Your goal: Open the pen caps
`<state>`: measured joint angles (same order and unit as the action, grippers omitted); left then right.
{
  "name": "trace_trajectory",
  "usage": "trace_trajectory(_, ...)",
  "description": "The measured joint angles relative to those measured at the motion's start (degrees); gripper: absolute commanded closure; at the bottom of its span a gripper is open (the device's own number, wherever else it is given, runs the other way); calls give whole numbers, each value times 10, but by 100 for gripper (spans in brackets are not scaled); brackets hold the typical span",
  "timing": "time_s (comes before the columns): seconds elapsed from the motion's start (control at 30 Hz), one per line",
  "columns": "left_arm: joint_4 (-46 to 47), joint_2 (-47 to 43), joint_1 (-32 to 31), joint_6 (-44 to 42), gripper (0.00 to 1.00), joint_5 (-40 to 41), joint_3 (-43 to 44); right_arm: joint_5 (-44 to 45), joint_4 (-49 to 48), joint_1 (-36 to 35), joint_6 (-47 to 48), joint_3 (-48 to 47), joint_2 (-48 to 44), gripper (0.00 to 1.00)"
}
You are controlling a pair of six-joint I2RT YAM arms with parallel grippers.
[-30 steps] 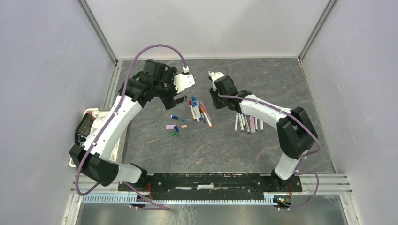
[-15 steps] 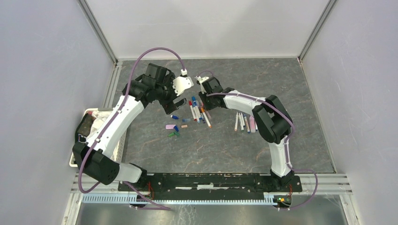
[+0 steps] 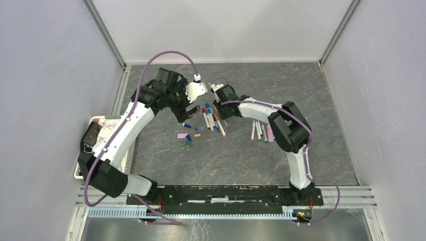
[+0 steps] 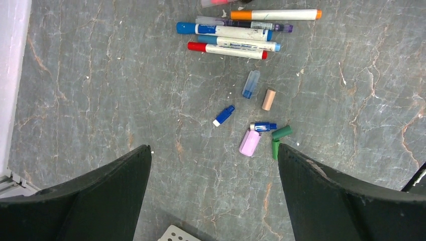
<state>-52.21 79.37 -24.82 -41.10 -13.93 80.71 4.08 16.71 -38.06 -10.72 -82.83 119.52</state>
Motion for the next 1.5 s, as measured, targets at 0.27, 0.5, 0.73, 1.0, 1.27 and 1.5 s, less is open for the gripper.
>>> trace_trajectory(0.27,-3,12,0,0,0,-22,0,-7,-12,10,6,36,-25,100)
trace_trajectory(0.5,1,12,0,-35,0,-69,-32,-80,18,35,5,80,-109,100)
trace_trajectory(0.73,2,9,-3,-125,0,-121,-96,-322,-2,39,-5,120,-204,100)
trace_trajectory(1.0,-6,9,-23,-212,8,-162,-96,-530,-24,0,-42,177,-210,100)
trace_trajectory(1.27,-65,10,-68,-270,30,-167,-100,-602,-89,-10,-96,169,-187,100)
trace_trajectory(1.5,-81,17,-75,-289,68,-165,-108,-617,-111,-12,-123,166,-176,100)
